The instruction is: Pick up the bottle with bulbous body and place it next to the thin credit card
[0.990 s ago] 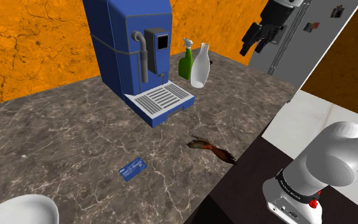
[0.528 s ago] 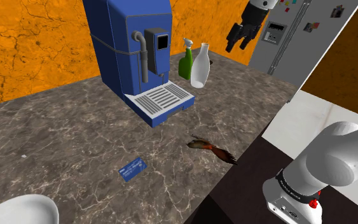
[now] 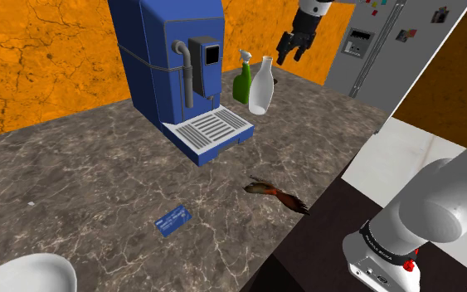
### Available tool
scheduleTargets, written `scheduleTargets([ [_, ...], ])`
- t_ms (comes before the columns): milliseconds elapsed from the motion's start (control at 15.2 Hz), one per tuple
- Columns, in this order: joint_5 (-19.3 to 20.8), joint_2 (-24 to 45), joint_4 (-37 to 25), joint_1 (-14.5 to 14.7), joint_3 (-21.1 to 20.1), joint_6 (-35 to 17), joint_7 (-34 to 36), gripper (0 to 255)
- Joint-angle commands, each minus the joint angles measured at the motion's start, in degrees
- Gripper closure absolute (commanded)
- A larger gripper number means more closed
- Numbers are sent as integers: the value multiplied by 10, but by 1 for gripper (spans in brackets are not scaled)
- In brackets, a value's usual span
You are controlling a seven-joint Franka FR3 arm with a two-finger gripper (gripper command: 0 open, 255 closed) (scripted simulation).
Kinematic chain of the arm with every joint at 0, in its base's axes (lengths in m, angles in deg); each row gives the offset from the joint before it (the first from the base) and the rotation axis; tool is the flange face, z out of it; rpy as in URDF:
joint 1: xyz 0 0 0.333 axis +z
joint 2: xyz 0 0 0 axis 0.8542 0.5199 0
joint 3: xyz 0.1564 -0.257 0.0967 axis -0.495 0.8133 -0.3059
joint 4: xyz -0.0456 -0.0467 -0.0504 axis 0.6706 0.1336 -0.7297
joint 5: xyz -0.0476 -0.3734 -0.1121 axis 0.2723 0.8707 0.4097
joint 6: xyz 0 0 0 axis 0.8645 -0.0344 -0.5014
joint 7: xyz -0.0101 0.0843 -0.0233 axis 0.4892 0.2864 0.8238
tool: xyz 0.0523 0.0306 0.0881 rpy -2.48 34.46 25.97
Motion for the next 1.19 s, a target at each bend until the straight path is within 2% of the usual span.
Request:
scheduleTargets([
  [0, -6, 49, -47, -1, 7, -1, -15, 0],
  [462, -33, 218, -225, -16, 19, 14, -59, 0],
  [1122, -36, 233, -188, -16, 18, -38, -62, 0],
])
